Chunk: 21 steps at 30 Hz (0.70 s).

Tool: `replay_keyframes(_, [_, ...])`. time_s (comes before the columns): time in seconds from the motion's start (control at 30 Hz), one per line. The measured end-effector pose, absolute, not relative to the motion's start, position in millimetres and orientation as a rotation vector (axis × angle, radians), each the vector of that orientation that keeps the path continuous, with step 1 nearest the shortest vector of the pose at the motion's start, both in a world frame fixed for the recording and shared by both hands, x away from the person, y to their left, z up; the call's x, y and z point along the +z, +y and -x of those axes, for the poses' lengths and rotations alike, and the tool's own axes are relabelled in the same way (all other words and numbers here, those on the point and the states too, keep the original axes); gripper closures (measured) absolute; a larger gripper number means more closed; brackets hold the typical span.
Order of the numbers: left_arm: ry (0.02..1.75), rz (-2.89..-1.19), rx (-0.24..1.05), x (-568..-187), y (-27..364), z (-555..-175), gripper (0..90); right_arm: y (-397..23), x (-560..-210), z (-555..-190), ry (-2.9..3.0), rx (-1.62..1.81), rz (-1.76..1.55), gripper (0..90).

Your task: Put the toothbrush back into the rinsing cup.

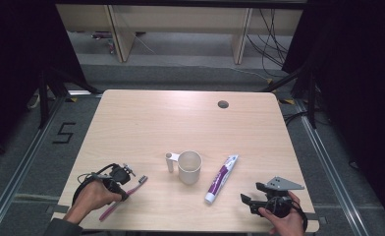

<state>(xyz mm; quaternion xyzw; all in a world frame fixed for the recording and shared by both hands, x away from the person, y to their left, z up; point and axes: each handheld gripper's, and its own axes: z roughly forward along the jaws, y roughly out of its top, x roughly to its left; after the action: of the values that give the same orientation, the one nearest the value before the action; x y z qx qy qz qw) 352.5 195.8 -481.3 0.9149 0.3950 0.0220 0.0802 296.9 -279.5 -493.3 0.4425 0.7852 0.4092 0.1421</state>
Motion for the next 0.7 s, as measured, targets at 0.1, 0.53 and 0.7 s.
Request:
replay_keyframes(0.1, [1.164,-2.748,0.075,-481.6,194.2,-352.9,81.6,-277.9,-490.5,-293.9,2.249,1.193,-1.325,26.6])
replay_keyframes(0.53, [1.088,-2.707,0.141,-476.6,205.0,-352.2,82.3,-281.2,-490.3,-296.0,2.225,1.207,-1.293,26.4])
replay_keyframes(0.7, [1.088,-2.625,0.176,-467.7,214.1,-352.3,82.3,-281.8,-490.3,-296.5,2.22,1.204,-1.282,26.4])
